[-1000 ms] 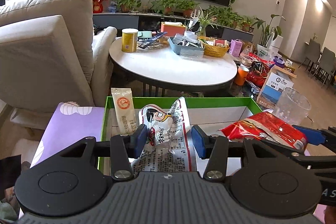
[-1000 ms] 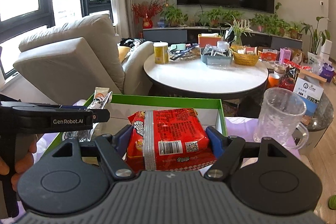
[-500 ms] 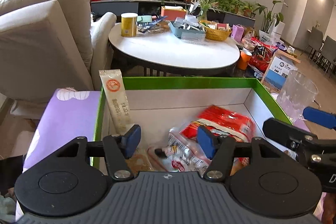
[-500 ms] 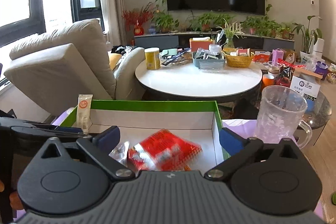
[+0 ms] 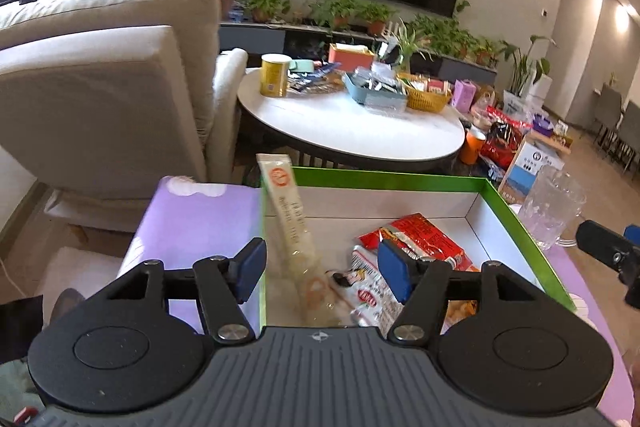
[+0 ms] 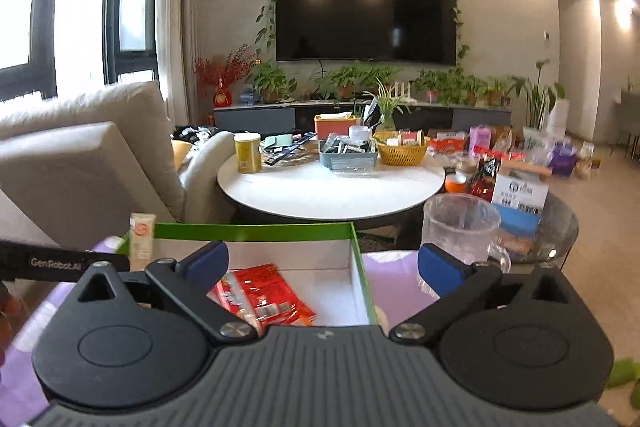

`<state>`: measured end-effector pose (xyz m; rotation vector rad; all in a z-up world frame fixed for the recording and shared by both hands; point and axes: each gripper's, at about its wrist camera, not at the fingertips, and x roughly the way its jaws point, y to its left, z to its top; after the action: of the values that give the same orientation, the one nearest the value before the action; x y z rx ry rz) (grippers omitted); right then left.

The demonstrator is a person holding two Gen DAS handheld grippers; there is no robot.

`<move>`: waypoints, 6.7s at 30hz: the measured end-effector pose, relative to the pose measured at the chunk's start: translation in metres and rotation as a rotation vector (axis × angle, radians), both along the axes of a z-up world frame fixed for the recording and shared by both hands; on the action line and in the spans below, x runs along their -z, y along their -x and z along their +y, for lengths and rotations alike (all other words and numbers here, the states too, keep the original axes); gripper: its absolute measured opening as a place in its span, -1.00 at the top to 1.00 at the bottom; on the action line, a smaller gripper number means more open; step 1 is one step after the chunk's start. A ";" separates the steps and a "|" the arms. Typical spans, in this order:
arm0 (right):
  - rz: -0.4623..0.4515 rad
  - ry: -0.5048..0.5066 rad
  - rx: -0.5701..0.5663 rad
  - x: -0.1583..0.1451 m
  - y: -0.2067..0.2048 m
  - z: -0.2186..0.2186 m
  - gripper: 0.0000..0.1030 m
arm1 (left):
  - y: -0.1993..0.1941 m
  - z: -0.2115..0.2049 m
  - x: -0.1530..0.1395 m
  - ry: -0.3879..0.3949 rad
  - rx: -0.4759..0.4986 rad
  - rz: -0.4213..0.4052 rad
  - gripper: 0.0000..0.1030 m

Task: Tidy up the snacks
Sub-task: 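Move both tools back to the pile and grasp the pink-clear packet with right tool, then grasp the red candy packet with left tool while right tool carries packet into box, then open both tools over the green box and move back to the pile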

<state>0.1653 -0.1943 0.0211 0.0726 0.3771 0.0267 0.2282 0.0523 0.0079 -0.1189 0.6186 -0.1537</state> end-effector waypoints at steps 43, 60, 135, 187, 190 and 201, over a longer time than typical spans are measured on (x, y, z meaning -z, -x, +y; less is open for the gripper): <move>0.164 0.033 -0.101 0.029 0.097 0.001 -0.28 | 0.097 0.015 0.080 -0.041 0.220 0.210 0.31; 0.280 0.105 -0.145 0.070 0.073 0.039 -0.28 | 0.111 0.008 0.083 -0.138 0.210 0.169 0.36; 0.012 0.021 -0.125 -0.004 -0.008 0.031 -0.21 | -0.001 -0.017 0.008 0.029 0.119 -0.076 0.60; 0.132 -0.008 -0.034 0.015 0.054 -0.009 -0.32 | 0.108 0.009 0.041 -0.016 0.101 0.138 0.12; 0.139 -0.009 -0.028 0.017 0.059 -0.012 -0.32 | 0.117 0.010 0.042 -0.013 0.100 0.143 0.12; 0.151 -0.006 -0.041 0.024 0.081 -0.017 -0.32 | 0.145 0.013 0.064 -0.093 0.117 0.183 0.12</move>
<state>0.0844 -0.2112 -0.0028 0.0731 0.5297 0.0636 0.0828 0.0651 -0.0558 -0.0066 0.8143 -0.2284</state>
